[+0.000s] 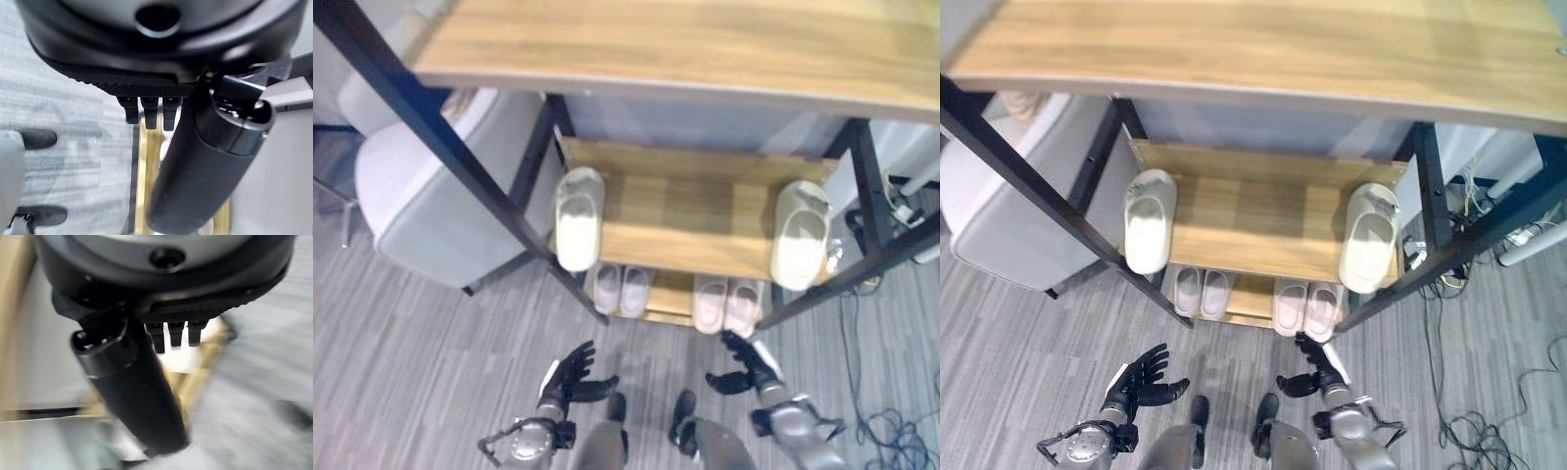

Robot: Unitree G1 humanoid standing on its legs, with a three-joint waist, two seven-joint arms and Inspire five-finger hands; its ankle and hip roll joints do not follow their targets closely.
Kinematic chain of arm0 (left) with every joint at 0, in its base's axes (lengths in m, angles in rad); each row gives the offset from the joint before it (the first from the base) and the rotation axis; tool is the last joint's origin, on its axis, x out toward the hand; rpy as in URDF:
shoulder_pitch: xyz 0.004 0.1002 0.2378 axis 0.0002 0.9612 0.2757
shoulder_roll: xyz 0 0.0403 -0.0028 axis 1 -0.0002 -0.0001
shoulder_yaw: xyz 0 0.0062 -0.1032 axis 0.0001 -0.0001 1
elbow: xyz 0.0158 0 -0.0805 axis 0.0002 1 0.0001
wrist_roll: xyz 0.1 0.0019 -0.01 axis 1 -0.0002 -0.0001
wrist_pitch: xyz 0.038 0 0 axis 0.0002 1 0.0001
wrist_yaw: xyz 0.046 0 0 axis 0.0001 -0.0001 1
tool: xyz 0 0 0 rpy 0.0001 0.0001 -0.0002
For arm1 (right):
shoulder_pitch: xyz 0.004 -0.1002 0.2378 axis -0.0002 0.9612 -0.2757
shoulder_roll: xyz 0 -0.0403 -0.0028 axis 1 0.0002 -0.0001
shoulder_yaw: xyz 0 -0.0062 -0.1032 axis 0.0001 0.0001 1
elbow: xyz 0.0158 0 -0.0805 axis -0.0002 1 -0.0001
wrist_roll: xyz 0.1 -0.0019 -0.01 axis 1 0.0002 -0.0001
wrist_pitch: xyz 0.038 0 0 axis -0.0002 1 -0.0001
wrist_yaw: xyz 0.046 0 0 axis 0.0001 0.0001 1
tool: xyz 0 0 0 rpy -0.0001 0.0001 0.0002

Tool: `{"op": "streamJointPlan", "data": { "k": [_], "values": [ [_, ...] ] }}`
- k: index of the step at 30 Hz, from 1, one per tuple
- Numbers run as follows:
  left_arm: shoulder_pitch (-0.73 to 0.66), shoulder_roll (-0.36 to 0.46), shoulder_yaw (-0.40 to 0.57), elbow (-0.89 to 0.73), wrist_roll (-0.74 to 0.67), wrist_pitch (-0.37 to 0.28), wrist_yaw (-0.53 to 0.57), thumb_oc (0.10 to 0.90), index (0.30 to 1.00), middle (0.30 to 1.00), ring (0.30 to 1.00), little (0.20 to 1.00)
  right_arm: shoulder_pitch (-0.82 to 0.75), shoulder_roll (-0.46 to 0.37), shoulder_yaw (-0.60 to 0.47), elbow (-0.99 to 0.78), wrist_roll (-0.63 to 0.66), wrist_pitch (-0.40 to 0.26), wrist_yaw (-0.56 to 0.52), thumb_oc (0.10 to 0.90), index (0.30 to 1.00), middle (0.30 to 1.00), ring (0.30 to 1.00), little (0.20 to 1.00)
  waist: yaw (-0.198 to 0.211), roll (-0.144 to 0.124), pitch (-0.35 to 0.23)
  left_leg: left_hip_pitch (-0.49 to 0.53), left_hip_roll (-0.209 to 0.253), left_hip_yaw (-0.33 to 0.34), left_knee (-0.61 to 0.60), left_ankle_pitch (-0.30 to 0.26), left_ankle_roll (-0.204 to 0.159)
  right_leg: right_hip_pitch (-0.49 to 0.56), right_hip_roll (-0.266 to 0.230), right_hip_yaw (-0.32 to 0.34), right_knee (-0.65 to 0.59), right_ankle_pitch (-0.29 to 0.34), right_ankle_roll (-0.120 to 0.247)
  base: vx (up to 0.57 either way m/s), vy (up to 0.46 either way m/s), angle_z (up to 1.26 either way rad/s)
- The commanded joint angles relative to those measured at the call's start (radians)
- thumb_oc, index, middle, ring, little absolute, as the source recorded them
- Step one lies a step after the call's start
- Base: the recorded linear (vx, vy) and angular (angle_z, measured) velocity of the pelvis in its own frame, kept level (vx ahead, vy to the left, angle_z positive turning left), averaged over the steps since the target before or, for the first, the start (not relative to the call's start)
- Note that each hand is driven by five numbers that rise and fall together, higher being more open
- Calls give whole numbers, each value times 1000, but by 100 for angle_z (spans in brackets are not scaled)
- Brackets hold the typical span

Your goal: Arrange the slippers neatly on the shoe rack.

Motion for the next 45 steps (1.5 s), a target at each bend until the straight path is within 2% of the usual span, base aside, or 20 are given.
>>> {"op": "streamJointPlan", "data": {
  "k": [1, 4, 14, 26, 32, 33, 34, 37, 40, 42, 43, 45],
  "values": [
    [-61, 1, 26, 43, 93, -46, 0, 800, 900, 900, 900, 900, -40, -15, 30, 82, 122, -1, 64, 800, 900, 900, 900, 900, -8, -2, -45, 17, 35, 21, -152, 161, -59, 108, -23, 13, -89, 8, 122, 136, 7, -21],
    [-52, -44, 50, 167, 128, -36, 20, 800, 900, 900, 900, 900, -47, 18, 62, 89, 86, -1, 75, 800, 900, 900, 900, 900, 1, -3, -92, 100, 24, 34, -210, 165, -61, 202, -8, 17, -165, 16, 126, 156, 22, 1],
    [-40, -112, 68, 350, 200, -27, 48, 800, 900, 900, 900, 900, -33, -16, 127, -99, -110, -7, 69, 800, 900, 900, 900, 900, 6, -11, -153, 183, 10, 53, -235, 133, -60, 306, -7, 14, -253, 32, 136, 68, 18, 3],
    [-49, -152, 49, 453, 248, -15, 67, 800, 900, 900, 900, 900, -115, -2, 241, -256, -27, -13, 120, 800, 900, 900, 900, 900, 20, -11, -175, 228, 10, 67, -235, 104, -61, 353, -12, 22, -290, 35, 138, 1, 0, 0],
    [-42, -156, 48, 454, 247, -15, 75, 800, 900, 900, 900, 900, -161, -16, 225, -337, -7, -30, 96, 800, 900, 900, 900, 900, 26, -6, -179, 234, 11, 69, -235, 102, -60, 359, -14, 22, -294, 34, 139, 0, 0, 0],
    [-42, -158, 52, 464, 248, -13, 76, 800, 900, 900, 900, 900, -183, -31, 202, -374, -44, -40, 69, 800, 900, 900, 900, 900, 26, -6, -181, 237, 11, 69, -235, 100, -59, 362, -14, 21, -295, 33, 140, 0, 0, 0],
    [-34, -159, 57, 453, 252, -14, 77, 800, 900, 900, 900, 900, -209, -67, 167, -423, -142, -48, 32, 800, 900, 900, 900, 900, 27, -5, -182, 238, 10, 69, -235, 98, -58, 364, -14, 19, -296, 33, 141, 0, 0, 0],
    [-31, -161, 58, 448, 254, -15, 78, 800, 900, 900, 900, 900, -215, -86, 146, -447, -195, -52, 10, 800, 900, 900, 900, 900, 29, -4, -182, 240, 11, 69, -235, 96, -58, 365, -14, 19, -296, 31, 142, 0, 0, 0],
    [-18, -162, 58, 437, 272, -14, 70, 800, 900, 900, 900, 900, -248, -147, 62, -480, -347, -55, -74, 800, 900, 900, 900, 900, 31, -4, -184, 244, 10, 68, -235, 88, -52, 369, -16, 16, -296, 30, 145, 21, 19, 0],
    [-13, -161, 60, 432, 284, -13, 59, 800, 900, 900, 900, 900, -274, -207, -2, -483, -472, -39, -129, 800, 900, 900, 900, 900, 34, -6, -183, 243, 9, 68, -235, 84, -48, 368, -18, 12, -296, 29, 148, 19, 21, 1],
    [-14, -162, 60, 432, 285, -13, 59, 800, 900, 900, 900, 900, -274, -207, -2, -483, -475, -38, -131, 800, 900, 900, 900, 900, 35, -6, -182, 243, 9, 68, -235, 84, -48, 368, -18, 13, -295, 29, 148, 0, 0, 0],
    [-12, -157, 59, 432, 292, -12, 50, 800, 900, 900, 900, 900, -305, -250, -36, -473, -563, -17, -167, 800, 900, 900, 900, 900, 37, -11, -179, 240, 8, 68, -235, 81, -46, 364, -20, 11, -295, 31, 150, 0, 0, 0]
  ]
}}
